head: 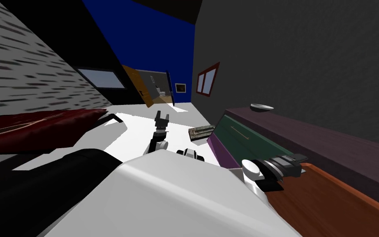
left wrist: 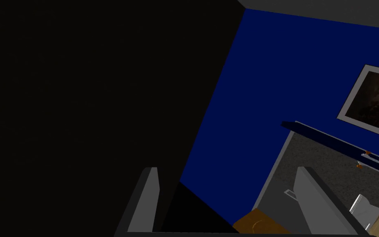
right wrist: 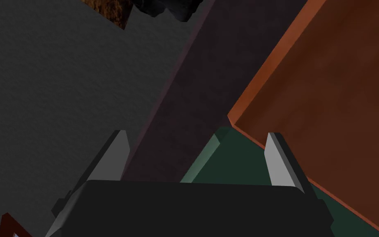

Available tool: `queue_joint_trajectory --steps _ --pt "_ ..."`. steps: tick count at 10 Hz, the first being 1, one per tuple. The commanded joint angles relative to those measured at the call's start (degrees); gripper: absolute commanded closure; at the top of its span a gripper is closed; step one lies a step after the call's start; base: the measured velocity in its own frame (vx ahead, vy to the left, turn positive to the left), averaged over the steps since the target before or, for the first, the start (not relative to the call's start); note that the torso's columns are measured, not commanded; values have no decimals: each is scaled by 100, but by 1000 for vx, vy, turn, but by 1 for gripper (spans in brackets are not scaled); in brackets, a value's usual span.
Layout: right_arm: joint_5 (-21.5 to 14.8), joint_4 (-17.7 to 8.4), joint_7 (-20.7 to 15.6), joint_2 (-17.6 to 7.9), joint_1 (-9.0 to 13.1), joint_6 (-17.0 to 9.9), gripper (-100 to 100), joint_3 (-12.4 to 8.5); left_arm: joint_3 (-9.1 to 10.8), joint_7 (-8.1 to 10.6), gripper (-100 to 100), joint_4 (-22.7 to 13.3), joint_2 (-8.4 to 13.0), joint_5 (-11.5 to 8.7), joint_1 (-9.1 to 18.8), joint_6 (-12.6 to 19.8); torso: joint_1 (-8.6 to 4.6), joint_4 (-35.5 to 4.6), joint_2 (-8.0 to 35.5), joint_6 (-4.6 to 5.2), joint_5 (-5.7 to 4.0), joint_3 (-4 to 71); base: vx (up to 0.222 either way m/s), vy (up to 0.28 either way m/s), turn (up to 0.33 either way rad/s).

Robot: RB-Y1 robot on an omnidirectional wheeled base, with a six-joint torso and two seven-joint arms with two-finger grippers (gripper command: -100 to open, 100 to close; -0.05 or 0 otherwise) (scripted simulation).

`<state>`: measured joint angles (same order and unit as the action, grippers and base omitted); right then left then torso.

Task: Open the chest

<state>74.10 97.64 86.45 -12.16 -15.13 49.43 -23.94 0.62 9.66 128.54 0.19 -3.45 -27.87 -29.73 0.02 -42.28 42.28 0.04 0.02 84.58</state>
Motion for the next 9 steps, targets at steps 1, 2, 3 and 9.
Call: queue_joint_trajectory --steps 1,2,3,9 --pt "171 -208 365 -6 42 22 -100 -57 -1 0 0 0 0 0 1 0 3 0 -1 -7 -1 0 17 44 99" --pt "303 -402 528 -19 87 40 -100 -104 0 0 0 0 0 0 0 0 -2 0 1 0 -1 -1 15 53 170" --pt "303 -402 638 -19 87 40 -100 -104 0 0 0 0 0 0 1 0 -1 0 0 -6 -2 -1 10 41 123" --pt "623 -938 1353 -81 209 72 -100 -222 0 0 0 0 0 0 0 0 0 -1 1 -6 -2 -1 9 39 143"
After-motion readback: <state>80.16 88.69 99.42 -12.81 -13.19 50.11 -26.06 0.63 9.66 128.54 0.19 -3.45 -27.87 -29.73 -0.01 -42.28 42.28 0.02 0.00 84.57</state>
